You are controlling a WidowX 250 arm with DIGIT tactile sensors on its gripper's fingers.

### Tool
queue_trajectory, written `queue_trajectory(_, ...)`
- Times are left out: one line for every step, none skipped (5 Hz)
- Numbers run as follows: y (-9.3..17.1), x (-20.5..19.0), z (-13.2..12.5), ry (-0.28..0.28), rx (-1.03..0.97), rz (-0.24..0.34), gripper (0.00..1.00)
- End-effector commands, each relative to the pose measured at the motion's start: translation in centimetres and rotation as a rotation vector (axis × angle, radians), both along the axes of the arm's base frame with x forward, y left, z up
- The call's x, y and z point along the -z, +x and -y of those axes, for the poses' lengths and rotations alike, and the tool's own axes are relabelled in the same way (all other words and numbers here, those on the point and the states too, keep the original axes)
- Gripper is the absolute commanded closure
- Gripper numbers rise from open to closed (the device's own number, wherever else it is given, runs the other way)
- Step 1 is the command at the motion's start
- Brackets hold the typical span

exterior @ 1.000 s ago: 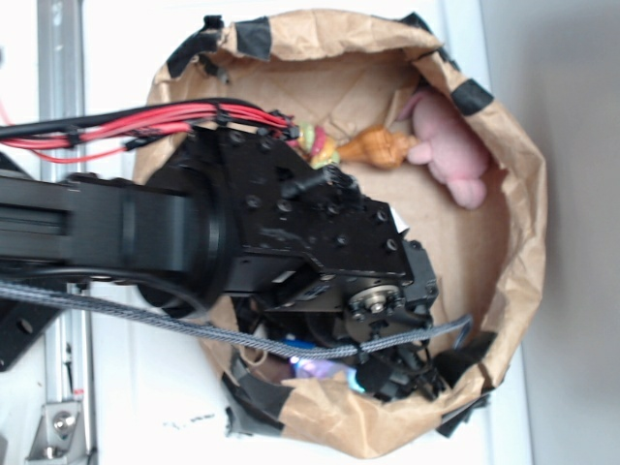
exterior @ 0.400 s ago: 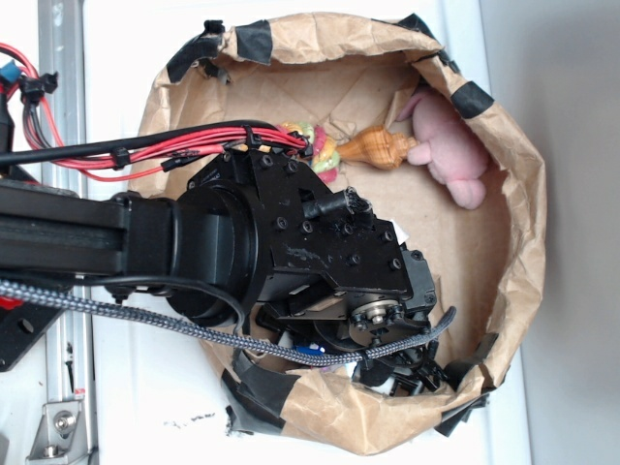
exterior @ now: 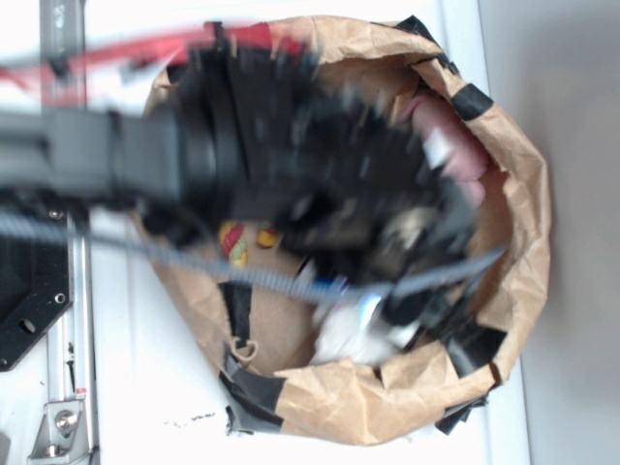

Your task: Grab the white paper.

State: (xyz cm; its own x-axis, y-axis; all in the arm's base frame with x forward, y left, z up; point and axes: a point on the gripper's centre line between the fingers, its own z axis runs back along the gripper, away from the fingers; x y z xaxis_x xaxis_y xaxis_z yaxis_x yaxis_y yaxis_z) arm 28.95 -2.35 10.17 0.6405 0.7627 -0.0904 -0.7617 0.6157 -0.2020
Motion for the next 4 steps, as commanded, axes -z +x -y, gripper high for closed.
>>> queue_trajectory(0.4,-10.8,-2.6,0.282,0.38,0.291,1.0)
queue_trajectory(-2.2,-11.5,-0.7,0.374,0.571,0.322,1.0)
queue_trajectory(-3.5,-11.2,0.3,0.334,0.655,0.326,1.0)
queue_trajectory(-3.9,-11.1,0.6,0.366,0.667,0.322,1.0)
